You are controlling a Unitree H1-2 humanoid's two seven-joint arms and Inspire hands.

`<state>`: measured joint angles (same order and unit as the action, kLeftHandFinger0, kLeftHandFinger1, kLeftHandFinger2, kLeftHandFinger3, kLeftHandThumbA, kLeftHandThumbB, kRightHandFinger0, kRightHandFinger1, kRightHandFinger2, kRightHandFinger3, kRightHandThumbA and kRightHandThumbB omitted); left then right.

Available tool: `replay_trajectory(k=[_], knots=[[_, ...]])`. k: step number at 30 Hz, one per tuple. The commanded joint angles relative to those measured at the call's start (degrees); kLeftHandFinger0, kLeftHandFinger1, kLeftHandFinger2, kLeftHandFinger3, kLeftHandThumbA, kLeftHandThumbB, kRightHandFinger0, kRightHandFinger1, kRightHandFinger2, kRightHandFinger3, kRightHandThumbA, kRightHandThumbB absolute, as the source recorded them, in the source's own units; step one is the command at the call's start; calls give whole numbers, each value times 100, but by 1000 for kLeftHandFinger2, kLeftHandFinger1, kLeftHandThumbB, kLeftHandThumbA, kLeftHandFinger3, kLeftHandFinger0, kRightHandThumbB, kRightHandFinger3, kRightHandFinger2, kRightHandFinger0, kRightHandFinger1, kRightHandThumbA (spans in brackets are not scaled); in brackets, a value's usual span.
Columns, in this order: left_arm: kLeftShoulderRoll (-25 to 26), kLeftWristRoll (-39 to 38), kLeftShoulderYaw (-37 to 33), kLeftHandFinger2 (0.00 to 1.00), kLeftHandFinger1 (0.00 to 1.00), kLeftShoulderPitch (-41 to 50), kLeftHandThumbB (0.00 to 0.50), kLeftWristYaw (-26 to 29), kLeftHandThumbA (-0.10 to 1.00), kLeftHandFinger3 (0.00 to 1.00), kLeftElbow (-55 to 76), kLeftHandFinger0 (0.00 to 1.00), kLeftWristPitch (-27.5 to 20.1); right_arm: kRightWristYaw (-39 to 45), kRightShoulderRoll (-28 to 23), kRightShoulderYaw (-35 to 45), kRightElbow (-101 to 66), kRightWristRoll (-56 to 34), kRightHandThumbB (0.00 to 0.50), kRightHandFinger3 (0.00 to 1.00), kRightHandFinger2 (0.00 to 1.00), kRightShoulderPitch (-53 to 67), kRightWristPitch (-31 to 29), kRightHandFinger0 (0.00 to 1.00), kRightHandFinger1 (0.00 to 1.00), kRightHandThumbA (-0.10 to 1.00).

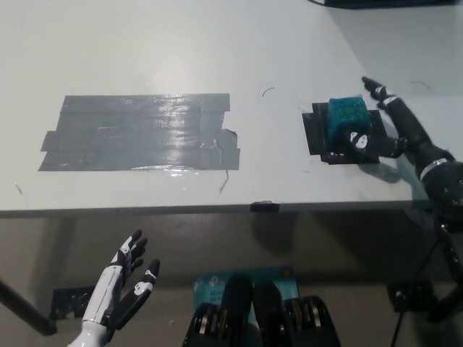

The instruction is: A person hands a rubik's cube to the robot and rhe robot picks it up with its right hand and places it on the black spot on the desk infron tof it

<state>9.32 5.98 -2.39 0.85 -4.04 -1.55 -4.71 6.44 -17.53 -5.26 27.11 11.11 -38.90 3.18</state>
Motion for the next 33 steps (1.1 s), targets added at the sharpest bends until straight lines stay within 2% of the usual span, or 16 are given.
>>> replay_trajectory(k=[1, 6, 7, 8, 10, 12, 14, 16, 18, 21, 22, 25, 27, 28, 30, 33], knots=[[62, -55, 47, 1000, 1000, -74, 113, -18, 626, 1000, 83, 1000, -224, -597, -129, 146, -510, 375, 408, 1000, 1000, -163, -322, 1000, 1000, 694], [85, -58, 57, 1000, 1000, -84, 114, -30, 645, 1000, 82, 1000, -192, -888, -50, 414, -1258, 423, 391, 1000, 1000, -153, -255, 1000, 1000, 713], [88, -49, 58, 1000, 1000, -104, 120, -32, 638, 1000, 97, 1000, -155, -893, -27, 565, -1600, 282, 415, 1000, 1000, -141, -302, 1000, 1000, 867], [81, -49, 59, 1000, 1000, -104, 120, -26, 636, 1000, 98, 1000, -152, -917, -46, 609, -1859, 338, 394, 1000, 1000, -126, -236, 1000, 1000, 811], [77, -25, 54, 1000, 1000, -106, 116, -12, 626, 1000, 89, 1000, -164, -836, -92, 740, -2487, 369, 405, 1000, 1000, -108, 97, 1000, 1000, 857], [79, -41, 67, 1000, 1000, -127, 117, -10, 622, 1000, 68, 1000, -171, -754, -91, 871, -3036, 248, 415, 1000, 1000, -113, 248, 1000, 1000, 853], [77, -31, 60, 1000, 1000, -123, 122, -9, 624, 1000, 55, 1000, -168, -686, -132, 932, -3702, 266, 394, 1000, 1000, -23, 226, 1000, 1000, 840], [48, -47, 52, 1000, 1000, -100, 121, -4, 627, 1000, 58, 1000, -191, -610, -92, 981, -4431, 199, 403, 1000, 1000, 143, 272, 1000, 1000, 818], [22, -23, 39, 1000, 1000, -54, 130, 11, 644, 1000, 93, 1000, -134, -526, 91, 955, -5445, 5, 390, 1000, 1000, 613, 386, 1000, 1000, 766], [-6, -43, 19, 1000, 1000, -46, 111, 8, 632, 1000, 68, 1000, -221, -486, 253, 742, -6185, 122, 371, 1000, 1000, 1270, 256, 1000, 1000, 783], [6, -34, 12, 1000, 1000, -35, 104, 4, 629, 1000, 63, 1000, -266, -507, 422, 591, -6398, 78, 371, 1000, 1000, 1717, 80, 1000, 1000, 721], [23, -5, -6, 1000, 1000, 41, 114, -5, 658, 1000, 87, 1000, -264, -598, 743, 289, -6440, 96, 359, 1000, 1000, 2695, -366, 1000, 1000, 703], [-19, -109, 8, 1000, 1000, 78, 113, -23, 656, 1000, 80, 1000, -293, -717, 901, 155, -6114, 237, 303, 1000, 1000, 3165, -763, 1000, 1000, 699], [-37, -84, 5, 1000, 1000, 106, 113, 7, 690, 1000, 71, 1000, -329, -761, 1058, 101, -5898, 180, 297, 1000, 1000, 3443, -743, 1000, 1000, 740], [-65, -22, 6, 1000, 1000, 82, 100, 80, 800, 1000, -23, 1000, -472, -779, 1184, 51, -5513, 137, 253, 1000, 1000, 3585, -903, 1000, 1000, 782], [-144, 109, -14, 1000, 1000, 357, 99, 203, 942, 1000, -24, 1000, -670, -829, 1363, -60, -4711, 293, 232, 1000, 1000, 3937, -1195, 1000, 1000, 835]])
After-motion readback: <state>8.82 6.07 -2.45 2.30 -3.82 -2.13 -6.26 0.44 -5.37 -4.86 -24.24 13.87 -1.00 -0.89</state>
